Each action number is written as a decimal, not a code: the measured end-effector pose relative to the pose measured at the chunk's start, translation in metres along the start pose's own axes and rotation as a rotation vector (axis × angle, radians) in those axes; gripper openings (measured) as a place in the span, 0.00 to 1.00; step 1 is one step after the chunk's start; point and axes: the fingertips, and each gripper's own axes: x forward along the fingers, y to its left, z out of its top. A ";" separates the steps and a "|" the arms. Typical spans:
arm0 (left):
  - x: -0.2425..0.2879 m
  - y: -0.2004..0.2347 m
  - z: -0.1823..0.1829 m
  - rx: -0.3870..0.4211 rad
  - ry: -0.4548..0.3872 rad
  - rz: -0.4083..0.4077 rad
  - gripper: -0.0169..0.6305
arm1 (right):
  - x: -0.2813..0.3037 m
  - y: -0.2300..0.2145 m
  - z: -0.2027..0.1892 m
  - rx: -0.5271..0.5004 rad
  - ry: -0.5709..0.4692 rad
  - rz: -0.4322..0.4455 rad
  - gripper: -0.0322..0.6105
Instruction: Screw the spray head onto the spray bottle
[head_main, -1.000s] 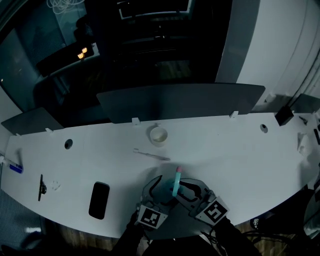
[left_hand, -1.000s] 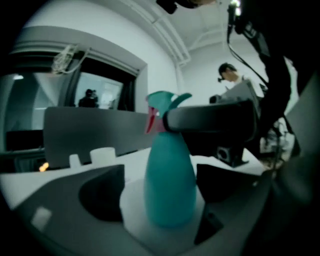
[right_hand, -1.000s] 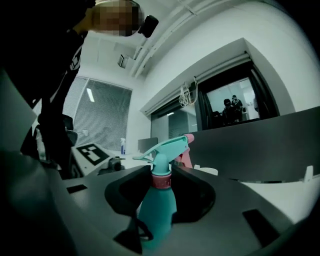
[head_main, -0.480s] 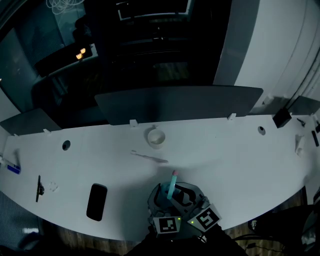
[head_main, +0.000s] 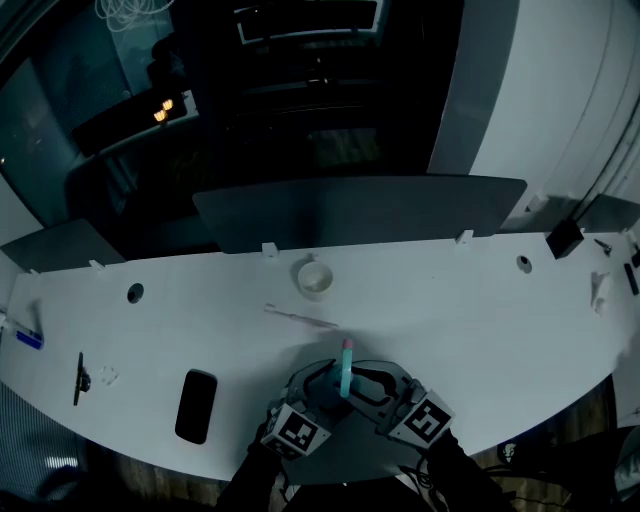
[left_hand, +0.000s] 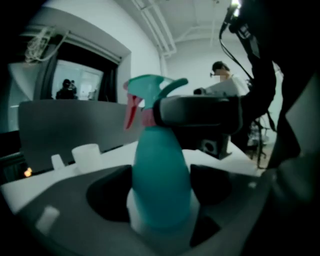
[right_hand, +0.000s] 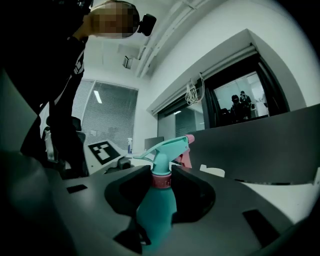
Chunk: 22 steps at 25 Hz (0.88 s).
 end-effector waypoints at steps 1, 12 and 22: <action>-0.002 0.004 0.001 -0.032 -0.022 0.094 0.59 | 0.001 -0.001 0.000 -0.001 -0.012 -0.035 0.24; -0.010 0.013 -0.003 -0.002 -0.055 0.227 0.75 | 0.003 0.001 -0.002 0.038 -0.008 -0.059 0.24; -0.002 0.007 -0.012 -0.060 0.011 0.218 0.61 | 0.004 0.002 0.001 0.001 -0.029 -0.071 0.24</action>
